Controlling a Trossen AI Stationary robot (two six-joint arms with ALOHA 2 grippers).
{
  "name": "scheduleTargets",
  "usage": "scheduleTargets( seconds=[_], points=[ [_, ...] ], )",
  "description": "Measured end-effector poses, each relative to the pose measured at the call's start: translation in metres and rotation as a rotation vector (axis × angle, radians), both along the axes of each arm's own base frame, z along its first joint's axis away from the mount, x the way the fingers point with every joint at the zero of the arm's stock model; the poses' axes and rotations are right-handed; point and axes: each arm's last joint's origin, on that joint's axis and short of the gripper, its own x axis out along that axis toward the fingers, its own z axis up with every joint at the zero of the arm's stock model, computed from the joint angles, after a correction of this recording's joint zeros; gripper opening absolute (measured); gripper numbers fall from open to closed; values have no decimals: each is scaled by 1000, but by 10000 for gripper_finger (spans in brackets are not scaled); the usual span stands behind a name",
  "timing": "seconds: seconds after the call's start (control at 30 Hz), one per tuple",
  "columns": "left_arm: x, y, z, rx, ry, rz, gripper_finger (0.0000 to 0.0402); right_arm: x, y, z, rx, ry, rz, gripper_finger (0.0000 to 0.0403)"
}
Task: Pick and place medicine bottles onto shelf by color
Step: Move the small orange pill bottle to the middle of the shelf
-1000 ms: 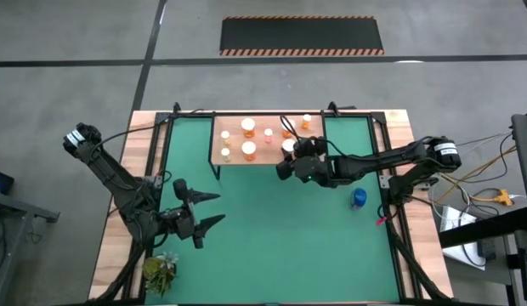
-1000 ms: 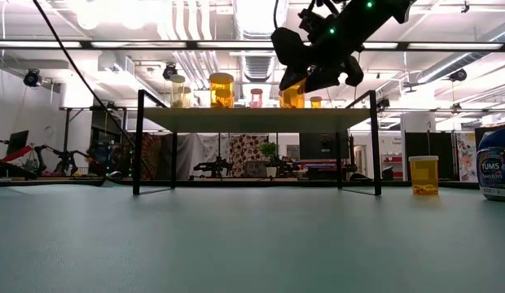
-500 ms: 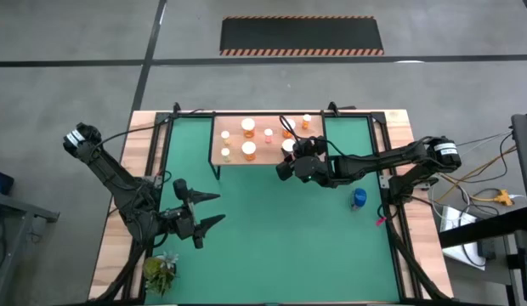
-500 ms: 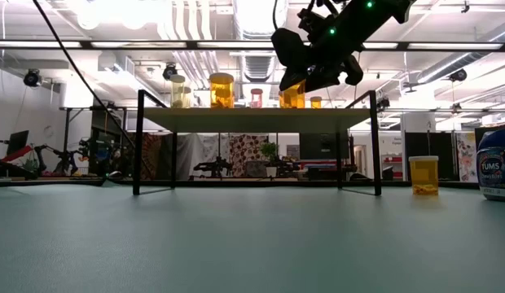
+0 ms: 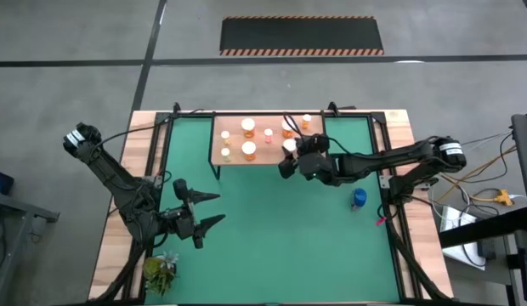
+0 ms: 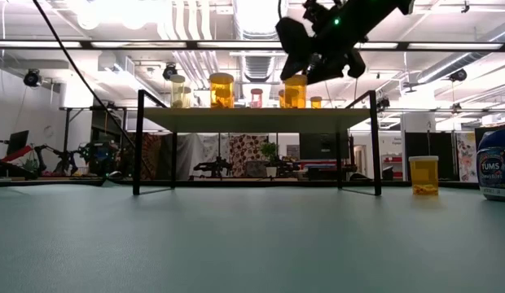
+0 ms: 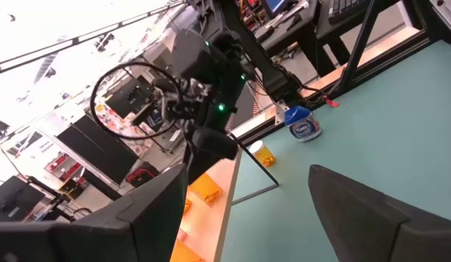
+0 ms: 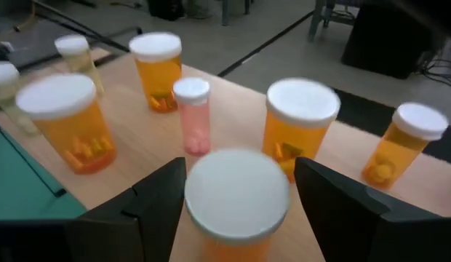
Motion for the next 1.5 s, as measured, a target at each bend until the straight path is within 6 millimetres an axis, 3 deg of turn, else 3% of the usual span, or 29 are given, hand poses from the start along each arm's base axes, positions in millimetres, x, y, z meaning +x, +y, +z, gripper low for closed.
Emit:
scheduleTargets(
  seconds=[0.33,0.53,0.77,1.03,1.2,1.5],
  points=[
    [0,0,0,0,0,0,270,-15,3,29,81,-99,150,236],
    [0,0,0,0,0,-1,270,-23,8,42,113,-131,264,204],
    [0,0,0,0,0,-1,270,-29,22,55,149,-155,423,154],
    [0,0,0,0,0,0,270,-26,49,86,286,-116,653,118],
    [0,0,0,1,1,0,270,-33,61,96,402,66,617,105],
    [0,0,0,-22,-7,0,270,-64,55,96,639,375,287,87]
  ],
)
